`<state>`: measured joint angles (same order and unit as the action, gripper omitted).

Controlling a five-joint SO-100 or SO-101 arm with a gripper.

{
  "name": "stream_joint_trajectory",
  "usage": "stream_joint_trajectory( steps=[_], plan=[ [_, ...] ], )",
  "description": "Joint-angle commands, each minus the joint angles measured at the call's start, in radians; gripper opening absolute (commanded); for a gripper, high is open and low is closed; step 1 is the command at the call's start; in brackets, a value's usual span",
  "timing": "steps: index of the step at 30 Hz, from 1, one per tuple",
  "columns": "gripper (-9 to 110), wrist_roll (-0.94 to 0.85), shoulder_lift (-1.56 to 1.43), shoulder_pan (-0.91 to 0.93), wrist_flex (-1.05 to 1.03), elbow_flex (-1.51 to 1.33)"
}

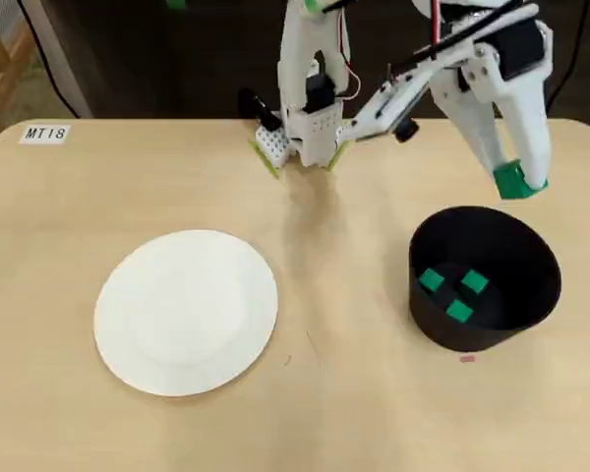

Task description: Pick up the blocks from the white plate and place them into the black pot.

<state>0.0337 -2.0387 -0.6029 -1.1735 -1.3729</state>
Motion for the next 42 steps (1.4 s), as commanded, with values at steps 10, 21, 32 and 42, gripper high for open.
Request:
stream_joint_trajectory(
  steps=[10,21,32,42],
  plan=[
    [-2,-0.069,0.103,-0.023,0.296,-0.466],
    [-2,-0.078,0.219,-0.018,0.373,-0.466],
    [22,-0.112,0.253,-0.026,0.390,-0.468],
    [-2,-0.124,0.144,0.046,0.399,-0.457]
  ],
)
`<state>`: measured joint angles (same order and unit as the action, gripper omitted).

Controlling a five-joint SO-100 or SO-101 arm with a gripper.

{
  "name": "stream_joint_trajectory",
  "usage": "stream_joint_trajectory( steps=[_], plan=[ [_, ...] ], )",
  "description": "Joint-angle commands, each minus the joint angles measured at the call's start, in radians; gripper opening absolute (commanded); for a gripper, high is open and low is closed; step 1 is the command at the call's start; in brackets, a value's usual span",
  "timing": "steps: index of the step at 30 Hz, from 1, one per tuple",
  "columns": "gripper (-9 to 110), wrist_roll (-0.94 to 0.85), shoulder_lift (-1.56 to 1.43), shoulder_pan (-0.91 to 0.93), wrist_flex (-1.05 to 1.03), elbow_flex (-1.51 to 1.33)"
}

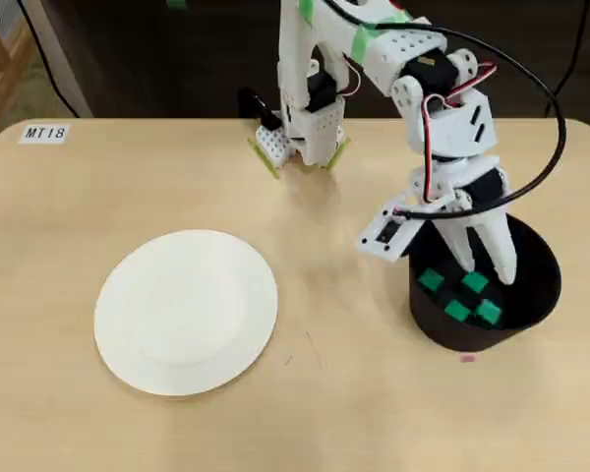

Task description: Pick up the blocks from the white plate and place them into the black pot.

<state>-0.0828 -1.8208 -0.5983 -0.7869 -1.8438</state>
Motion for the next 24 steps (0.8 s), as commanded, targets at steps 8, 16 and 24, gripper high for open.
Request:
stream_joint_trajectory(
  steps=[8,16,24],
  plan=[
    [-2,-0.017,-0.322,0.264,0.003,-0.026],
    [-2,0.052,-0.664,0.526,0.066,-0.382],
    [-2,0.066,-0.805,0.534,0.137,-0.663]
  ],
)
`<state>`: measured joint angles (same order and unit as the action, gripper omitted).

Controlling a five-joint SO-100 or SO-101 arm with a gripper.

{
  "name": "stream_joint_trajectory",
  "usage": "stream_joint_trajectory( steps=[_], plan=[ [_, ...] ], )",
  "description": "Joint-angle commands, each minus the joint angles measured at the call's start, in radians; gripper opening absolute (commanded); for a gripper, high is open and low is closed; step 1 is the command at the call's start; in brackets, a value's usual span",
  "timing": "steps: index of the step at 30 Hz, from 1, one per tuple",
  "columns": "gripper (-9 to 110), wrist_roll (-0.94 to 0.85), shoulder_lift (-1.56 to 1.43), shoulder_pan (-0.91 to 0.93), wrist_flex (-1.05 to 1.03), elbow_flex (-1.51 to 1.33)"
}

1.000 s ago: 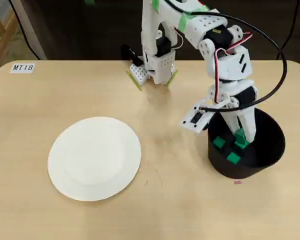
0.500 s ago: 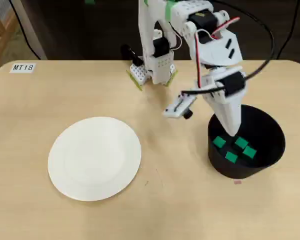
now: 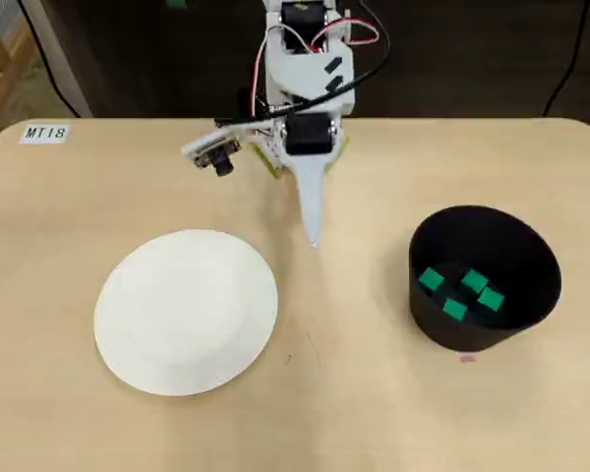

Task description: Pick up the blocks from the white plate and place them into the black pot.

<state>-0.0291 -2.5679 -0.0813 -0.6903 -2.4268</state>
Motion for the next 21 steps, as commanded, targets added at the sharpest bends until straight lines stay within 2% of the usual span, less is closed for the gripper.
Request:
stream_joint_trajectory(
  steps=[1,11,16,21],
  plan=[
    [-2,0.015,-0.087,0.025,0.051,-0.124],
    [-2,-0.015,-0.330,0.067,0.114,-0.480],
    [-2,-0.012,-0.687,0.072,0.009,-0.660],
    [-2,-0.040,-0.684,0.067,-0.020,-0.660]
  ],
)
